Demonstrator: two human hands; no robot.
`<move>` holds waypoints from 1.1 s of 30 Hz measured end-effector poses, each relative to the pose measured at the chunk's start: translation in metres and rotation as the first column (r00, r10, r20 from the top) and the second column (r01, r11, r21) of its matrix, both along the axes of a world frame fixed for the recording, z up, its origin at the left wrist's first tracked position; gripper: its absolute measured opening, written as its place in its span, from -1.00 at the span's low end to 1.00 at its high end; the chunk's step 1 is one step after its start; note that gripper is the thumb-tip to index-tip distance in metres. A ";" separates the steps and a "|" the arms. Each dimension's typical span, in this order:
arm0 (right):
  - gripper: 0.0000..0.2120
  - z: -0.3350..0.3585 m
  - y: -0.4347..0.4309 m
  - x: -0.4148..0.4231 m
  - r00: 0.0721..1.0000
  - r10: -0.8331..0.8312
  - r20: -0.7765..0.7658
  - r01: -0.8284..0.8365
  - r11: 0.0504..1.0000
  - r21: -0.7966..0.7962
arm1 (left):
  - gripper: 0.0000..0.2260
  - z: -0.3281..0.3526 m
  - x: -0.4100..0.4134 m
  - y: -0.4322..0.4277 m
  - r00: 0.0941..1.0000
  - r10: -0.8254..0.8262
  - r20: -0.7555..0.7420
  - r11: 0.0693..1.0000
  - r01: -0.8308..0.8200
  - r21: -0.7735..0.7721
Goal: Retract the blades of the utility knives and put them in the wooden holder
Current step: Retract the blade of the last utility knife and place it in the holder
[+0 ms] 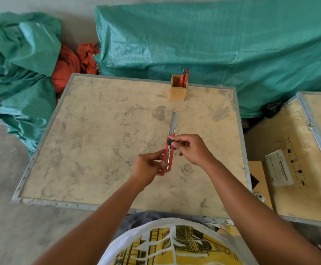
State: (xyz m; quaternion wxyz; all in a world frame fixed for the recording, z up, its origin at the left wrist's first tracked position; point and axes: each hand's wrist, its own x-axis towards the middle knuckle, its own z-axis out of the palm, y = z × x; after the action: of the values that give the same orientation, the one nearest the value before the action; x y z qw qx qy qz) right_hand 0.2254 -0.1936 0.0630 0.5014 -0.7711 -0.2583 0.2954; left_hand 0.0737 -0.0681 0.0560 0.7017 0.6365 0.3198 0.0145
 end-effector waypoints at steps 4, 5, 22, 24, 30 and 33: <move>-0.77 0.005 0.003 -0.001 0.991 0.101 0.092 -0.098 0.995 -0.031 | -0.68 0.003 0.002 0.006 0.998 0.061 0.032 0.996 -0.059 -0.071; -0.77 0.005 0.003 -0.002 0.988 0.123 0.092 -0.120 0.992 -0.037 | -0.69 0.003 0.003 0.008 0.997 0.073 0.036 0.994 -0.069 -0.089; -0.81 0.022 -0.002 0.010 0.977 0.196 0.085 -0.187 0.977 -0.104 | -0.72 0.012 0.022 0.017 0.995 0.067 0.067 0.975 -0.051 -0.217; -0.83 0.024 -0.005 0.008 0.976 0.199 0.088 -0.188 0.976 -0.112 | -0.72 0.013 0.022 0.016 0.996 0.064 0.060 0.973 -0.049 -0.225; -0.78 0.027 -0.005 0.001 0.969 0.223 0.112 -0.206 0.968 -0.141 | -0.71 0.013 0.018 0.016 0.998 0.042 0.038 0.969 -0.032 -0.246; -0.70 0.027 -0.002 -0.002 0.970 0.210 0.125 -0.195 0.973 -0.121 | -0.68 0.018 0.019 0.021 0.998 0.014 0.060 0.977 -0.001 -0.214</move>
State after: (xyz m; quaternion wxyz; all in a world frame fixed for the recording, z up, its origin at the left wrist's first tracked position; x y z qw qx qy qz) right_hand 0.2234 -0.1956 0.0904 0.4073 -0.7850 -0.3534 0.3050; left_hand 0.0927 -0.0469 0.0743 0.7754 0.5554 0.3004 0.0020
